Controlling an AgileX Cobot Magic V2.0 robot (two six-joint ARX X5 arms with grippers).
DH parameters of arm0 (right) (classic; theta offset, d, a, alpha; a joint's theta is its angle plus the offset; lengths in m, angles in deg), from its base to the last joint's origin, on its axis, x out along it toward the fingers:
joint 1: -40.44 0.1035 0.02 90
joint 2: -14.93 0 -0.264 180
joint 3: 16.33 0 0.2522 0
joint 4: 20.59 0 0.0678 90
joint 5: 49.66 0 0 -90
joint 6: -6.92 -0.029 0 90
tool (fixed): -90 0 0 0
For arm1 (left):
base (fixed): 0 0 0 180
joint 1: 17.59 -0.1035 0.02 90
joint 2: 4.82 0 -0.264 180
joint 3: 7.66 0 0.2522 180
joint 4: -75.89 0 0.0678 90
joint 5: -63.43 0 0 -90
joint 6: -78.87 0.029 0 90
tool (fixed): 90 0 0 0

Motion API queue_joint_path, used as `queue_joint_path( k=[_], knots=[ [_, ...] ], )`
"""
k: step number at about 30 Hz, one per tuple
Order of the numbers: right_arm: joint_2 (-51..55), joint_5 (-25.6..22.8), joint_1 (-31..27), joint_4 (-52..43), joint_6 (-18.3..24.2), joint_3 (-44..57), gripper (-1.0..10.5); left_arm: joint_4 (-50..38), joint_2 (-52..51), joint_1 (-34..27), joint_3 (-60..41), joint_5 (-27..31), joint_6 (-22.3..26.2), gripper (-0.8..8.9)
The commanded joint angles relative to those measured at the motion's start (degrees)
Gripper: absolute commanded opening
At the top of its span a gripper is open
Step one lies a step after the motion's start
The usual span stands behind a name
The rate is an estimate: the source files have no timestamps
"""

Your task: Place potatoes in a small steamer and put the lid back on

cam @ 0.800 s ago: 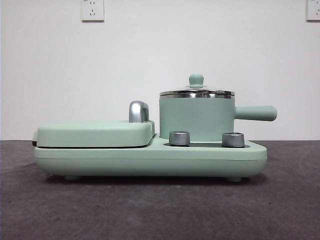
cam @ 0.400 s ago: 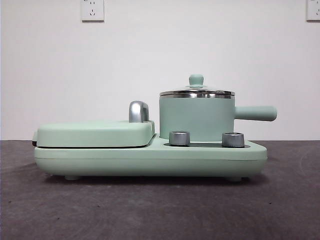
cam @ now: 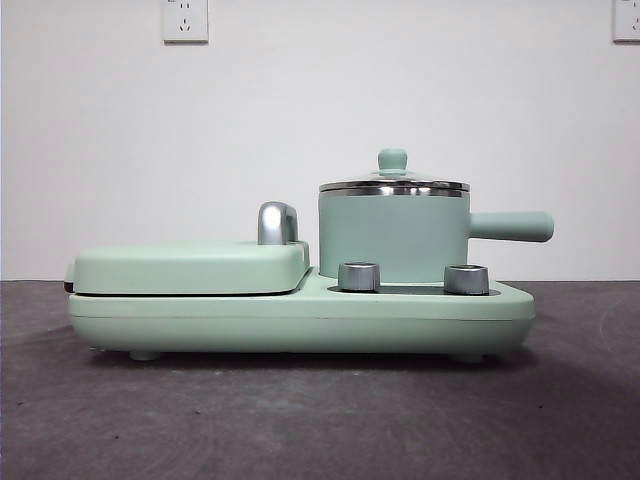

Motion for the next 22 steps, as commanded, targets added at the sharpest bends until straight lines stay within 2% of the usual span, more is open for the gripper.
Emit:
queue_joint_path(
  k=[1, 7, 13, 22],
  knots=[
    [1.38, -2.25, -0.09, -0.9, 2.97, 2.43, 0.2, 0.42, -0.07, -0.15, -1.11, 0.31, -0.15, 0.06],
    [3.15, -6.4, -0.07, -3.82, 3.02, 8.13, 0.2, 0.42, -0.07, -0.15, -1.11, 0.33, -0.15, 0.06],
    [3.15, -7.43, -0.09, -2.6, 3.19, 9.03, 0.2, 0.42, -0.07, -0.15, -1.11, 0.33, -0.15, 0.06],
    [3.15, -2.21, -0.02, -2.29, 3.23, 9.03, 0.2, 0.42, -0.07, -0.15, -1.11, 0.33, -0.15, 0.06]
  ],
)
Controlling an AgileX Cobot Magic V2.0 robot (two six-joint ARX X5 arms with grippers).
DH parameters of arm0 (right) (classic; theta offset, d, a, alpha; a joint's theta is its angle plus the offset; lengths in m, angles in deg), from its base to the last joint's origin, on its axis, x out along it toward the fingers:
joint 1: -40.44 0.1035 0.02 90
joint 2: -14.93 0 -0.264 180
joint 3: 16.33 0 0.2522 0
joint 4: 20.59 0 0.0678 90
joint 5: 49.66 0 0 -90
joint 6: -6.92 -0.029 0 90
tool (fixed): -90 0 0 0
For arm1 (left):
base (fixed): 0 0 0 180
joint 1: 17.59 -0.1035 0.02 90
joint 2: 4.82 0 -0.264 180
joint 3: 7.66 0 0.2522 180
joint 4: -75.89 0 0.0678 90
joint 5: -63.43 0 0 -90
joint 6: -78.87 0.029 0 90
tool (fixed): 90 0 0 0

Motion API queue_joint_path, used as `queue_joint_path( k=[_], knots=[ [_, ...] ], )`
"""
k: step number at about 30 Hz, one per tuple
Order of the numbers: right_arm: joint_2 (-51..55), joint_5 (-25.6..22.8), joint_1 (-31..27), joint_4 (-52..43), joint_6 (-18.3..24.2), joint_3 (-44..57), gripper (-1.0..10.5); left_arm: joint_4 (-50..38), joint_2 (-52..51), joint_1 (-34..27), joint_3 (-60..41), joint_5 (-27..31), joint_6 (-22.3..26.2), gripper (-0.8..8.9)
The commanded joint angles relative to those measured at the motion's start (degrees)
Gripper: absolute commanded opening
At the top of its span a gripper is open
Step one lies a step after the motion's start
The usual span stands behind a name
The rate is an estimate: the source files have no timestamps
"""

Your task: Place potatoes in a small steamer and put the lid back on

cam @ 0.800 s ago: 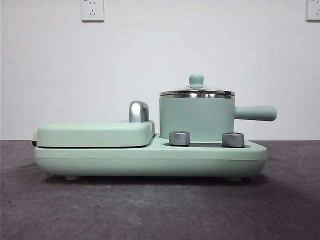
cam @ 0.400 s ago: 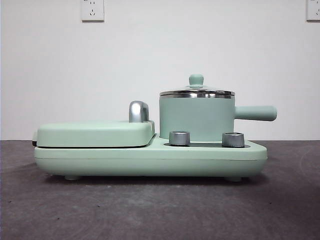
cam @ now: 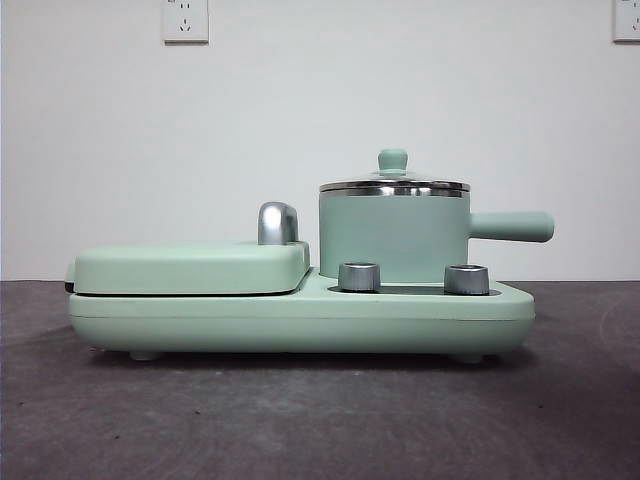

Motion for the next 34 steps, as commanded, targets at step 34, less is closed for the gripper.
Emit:
queue_joint_path(
  k=[34],
  knots=[
    [0.13, 2.75, 0.07, -0.87, 0.66, 0.42, 0.2, 0.42, -0.07, -0.15, -1.11, 0.26, -0.13, 0.06]
  ],
)
